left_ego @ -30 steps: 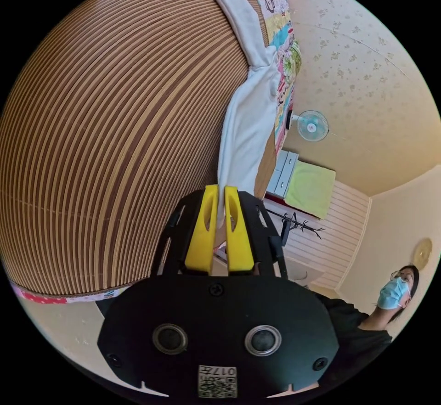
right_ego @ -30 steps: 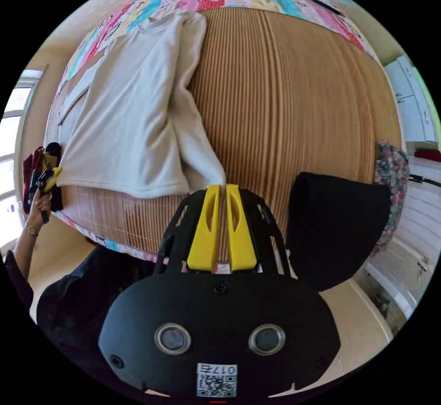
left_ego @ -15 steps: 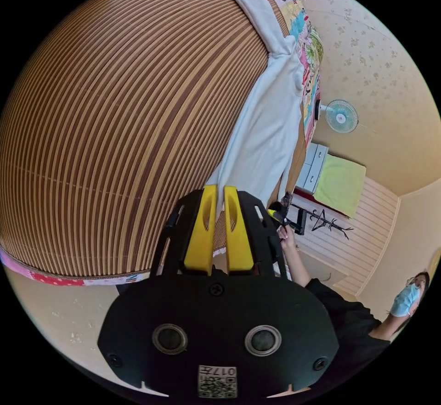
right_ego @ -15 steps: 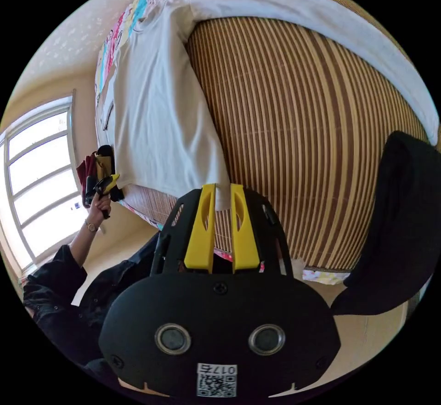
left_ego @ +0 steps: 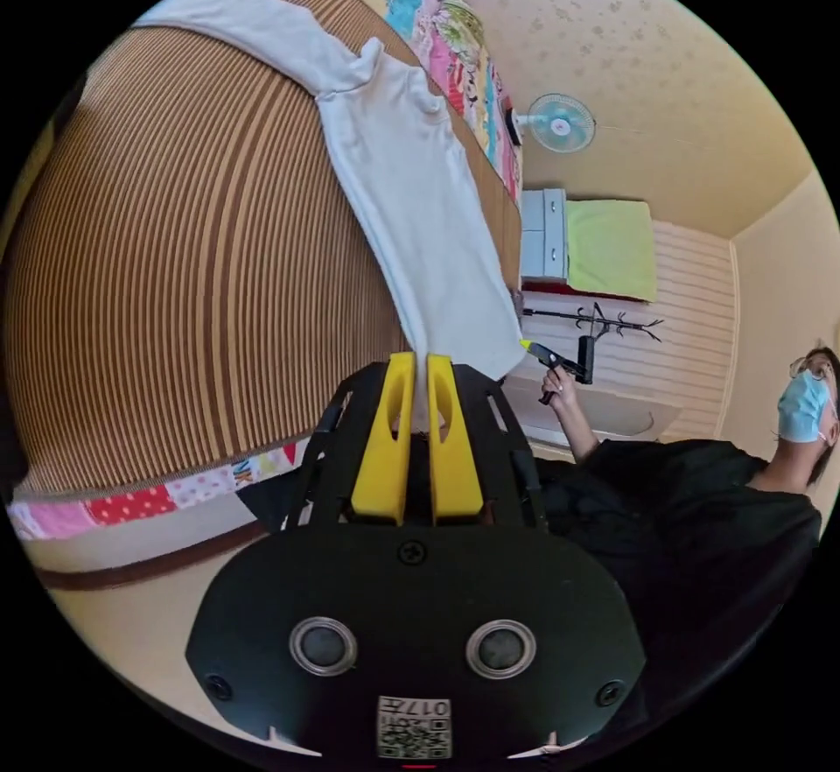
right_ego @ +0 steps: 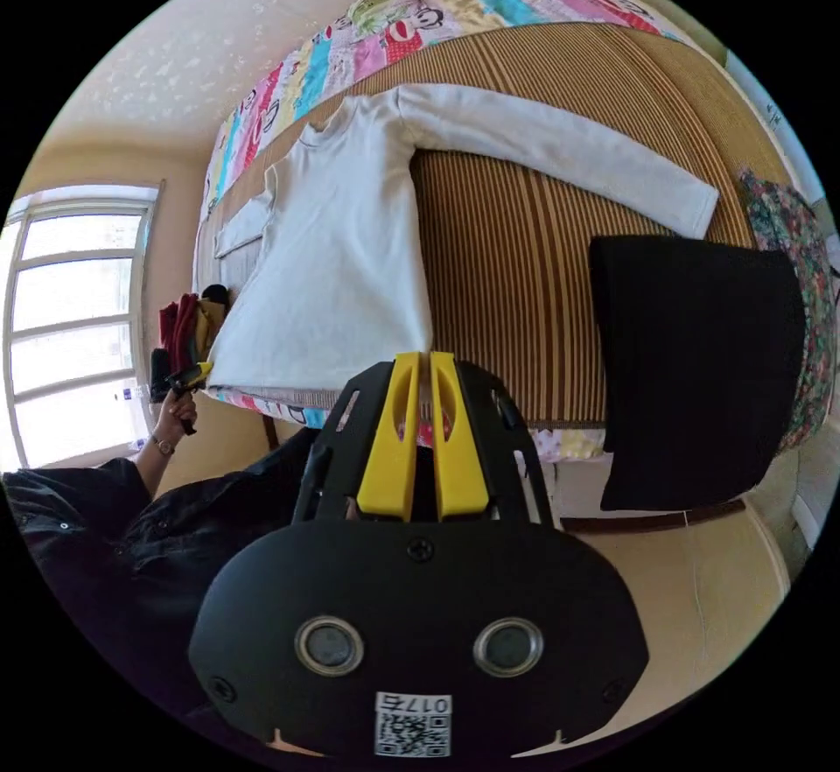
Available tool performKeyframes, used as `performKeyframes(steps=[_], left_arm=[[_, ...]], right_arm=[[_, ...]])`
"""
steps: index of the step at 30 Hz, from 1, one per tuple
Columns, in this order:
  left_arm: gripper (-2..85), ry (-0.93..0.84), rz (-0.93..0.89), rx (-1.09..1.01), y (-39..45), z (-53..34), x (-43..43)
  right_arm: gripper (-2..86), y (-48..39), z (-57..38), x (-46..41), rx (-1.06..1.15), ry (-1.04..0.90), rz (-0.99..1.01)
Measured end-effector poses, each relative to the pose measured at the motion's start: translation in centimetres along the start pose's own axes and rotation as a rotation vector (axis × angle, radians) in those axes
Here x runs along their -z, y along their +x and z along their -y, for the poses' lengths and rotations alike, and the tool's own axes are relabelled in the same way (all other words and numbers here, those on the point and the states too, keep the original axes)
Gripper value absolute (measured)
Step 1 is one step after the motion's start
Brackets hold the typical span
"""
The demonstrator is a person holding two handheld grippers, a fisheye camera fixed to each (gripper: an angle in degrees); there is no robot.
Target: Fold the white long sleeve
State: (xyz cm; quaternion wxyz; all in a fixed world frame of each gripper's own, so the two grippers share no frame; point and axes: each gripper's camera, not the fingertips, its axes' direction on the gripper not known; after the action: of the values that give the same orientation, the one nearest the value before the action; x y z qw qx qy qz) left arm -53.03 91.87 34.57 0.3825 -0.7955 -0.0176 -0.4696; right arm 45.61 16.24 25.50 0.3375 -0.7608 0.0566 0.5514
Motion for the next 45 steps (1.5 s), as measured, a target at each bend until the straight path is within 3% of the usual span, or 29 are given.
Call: performKeyframes(steps=[5,7,12,19,25,33,35,38,42,45], left_arm=[[4.0,-0.005,0.102,0.41,-6.0,-5.9,-4.8],[5.2,0.125,0.065,0.492,-6.4,-6.9,-3.3],[6.5,0.346,-0.02,0.377,-4.4,-2.2,2.3],[9.0,0.336,0.128,0.266,-3.6,13.9,5.8],[11.0,0.615,0.181,0.476,-6.5,20.6,9.5],[5.0,0.702,0.133,0.576,-10.4,23.8,12.0],[3.8,0.688,0.103,0.571,-10.6,24.2,12.0],[3.1,0.704,0.194,0.512,-7.3,24.4,13.0],[3.0,0.819,0.42,0.189,4.9,21.5,13.8],[3.0,0.931,0.34,-0.037,15.4,16.8,12.1]], right_arm=[[1.3,2.7,-3.0,-8.3,-0.199,-0.197,0.033],[0.9,1.6,-3.8,-8.2,-0.176,-0.161,0.067],[0.5,-2.8,-2.9,-6.9,-0.111,-0.155,-0.032],[0.6,-8.3,-1.1,-7.9,-0.007,-0.221,-0.016],[0.5,-11.2,-2.1,-8.7,-0.004,-0.236,-0.001],[0.5,-11.7,-2.6,-9.7,-0.081,-0.205,0.085],[0.4,-12.2,-2.6,-9.8,-0.07,-0.205,0.099],[0.4,-12.8,-2.6,-9.6,-0.049,-0.209,0.101],[0.4,-12.8,-2.2,-9.0,-0.047,-0.178,0.141],[0.4,-12.5,-1.9,-8.8,-0.059,-0.157,0.201]])
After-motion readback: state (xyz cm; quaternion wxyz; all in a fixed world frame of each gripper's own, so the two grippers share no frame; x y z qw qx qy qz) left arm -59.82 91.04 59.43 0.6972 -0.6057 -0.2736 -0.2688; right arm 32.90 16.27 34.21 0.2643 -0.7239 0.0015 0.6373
